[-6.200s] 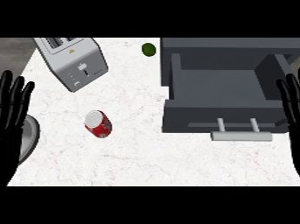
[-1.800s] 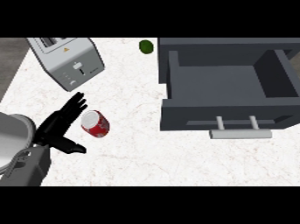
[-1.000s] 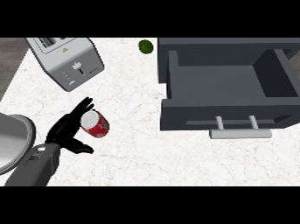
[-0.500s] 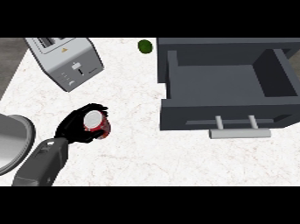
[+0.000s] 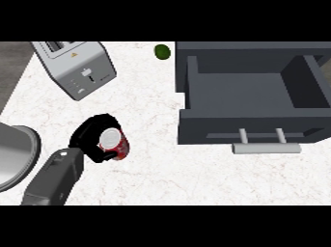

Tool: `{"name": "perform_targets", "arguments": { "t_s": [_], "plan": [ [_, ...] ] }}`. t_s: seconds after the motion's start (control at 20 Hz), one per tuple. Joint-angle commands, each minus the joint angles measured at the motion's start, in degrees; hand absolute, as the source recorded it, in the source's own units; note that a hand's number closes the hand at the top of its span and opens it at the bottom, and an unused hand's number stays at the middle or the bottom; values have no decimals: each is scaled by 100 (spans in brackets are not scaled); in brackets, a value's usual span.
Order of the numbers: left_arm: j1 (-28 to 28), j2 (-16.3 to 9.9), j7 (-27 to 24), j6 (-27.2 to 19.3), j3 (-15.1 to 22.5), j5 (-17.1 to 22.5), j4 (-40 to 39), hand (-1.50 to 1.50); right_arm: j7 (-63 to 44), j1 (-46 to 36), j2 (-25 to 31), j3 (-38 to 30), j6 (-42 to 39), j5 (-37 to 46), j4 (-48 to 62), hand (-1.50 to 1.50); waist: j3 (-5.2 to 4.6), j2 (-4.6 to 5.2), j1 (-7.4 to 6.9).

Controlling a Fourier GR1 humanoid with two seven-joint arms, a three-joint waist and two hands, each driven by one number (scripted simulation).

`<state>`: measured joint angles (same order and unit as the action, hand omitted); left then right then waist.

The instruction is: Pick up the can, place it into the drawer and close the drawer

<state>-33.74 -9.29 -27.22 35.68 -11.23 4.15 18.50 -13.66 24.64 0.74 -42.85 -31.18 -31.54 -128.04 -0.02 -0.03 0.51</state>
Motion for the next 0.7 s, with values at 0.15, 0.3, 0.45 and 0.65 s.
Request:
{"name": "perform_targets", "arguments": {
  "t_s": [0.15, 0.3, 0.45, 0.65],
  "plan": [
    [45, 238, -281, -1919, -1068, 878, 278, 150, -67, 61, -28, -60, 39, 4, -108, -150, 12, -47, -126],
    [268, 533, -446, -2189, -956, 879, 764, 150, 150, 422, -71, 136, 224, -125, -283, -150, 11, -45, -44],
    [180, 904, 50, -2653, -534, 1042, 1560, 150, 76, 282, -73, 79, 247, -10, -293, -150, 13, -66, -108],
    [316, 917, 822, -3080, -350, 1077, 2898, 150, -159, 216, -71, -30, 242, -139, -345, -150, 12, -62, -128]
  ]
}}
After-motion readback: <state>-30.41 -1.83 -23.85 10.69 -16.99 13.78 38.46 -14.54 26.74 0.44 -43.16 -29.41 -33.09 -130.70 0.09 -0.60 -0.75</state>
